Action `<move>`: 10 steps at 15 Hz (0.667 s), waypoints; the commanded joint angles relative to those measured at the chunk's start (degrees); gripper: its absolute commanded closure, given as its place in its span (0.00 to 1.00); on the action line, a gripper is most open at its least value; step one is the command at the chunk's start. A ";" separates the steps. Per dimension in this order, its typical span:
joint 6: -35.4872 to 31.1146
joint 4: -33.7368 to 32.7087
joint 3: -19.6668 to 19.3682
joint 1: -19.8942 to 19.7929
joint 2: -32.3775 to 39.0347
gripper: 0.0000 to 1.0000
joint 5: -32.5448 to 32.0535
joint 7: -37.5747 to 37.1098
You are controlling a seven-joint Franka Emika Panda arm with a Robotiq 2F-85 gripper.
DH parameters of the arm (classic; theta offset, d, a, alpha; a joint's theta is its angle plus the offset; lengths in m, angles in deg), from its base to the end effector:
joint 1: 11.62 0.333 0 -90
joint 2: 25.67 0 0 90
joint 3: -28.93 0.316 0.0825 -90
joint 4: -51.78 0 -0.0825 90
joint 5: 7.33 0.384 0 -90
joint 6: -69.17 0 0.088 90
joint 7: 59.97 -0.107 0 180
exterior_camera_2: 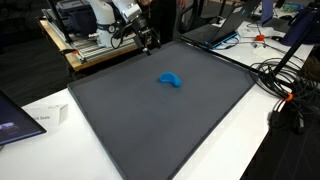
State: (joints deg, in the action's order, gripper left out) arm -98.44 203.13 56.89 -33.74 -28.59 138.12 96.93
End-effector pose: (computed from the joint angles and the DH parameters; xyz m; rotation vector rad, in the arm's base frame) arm 0.3595 -0.0017 0.2353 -2.8372 -0.4951 -1.0939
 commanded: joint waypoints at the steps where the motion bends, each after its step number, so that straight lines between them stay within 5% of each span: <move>1: 3.04 1.47 1.30 -2.28 -1.33 0.00 -1.07 -1.05; 10: -8.32 -3.46 4.67 -2.82 1.10 0.00 -1.70 -2.14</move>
State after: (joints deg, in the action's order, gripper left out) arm -102.48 201.66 59.09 -36.62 -28.42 136.42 95.06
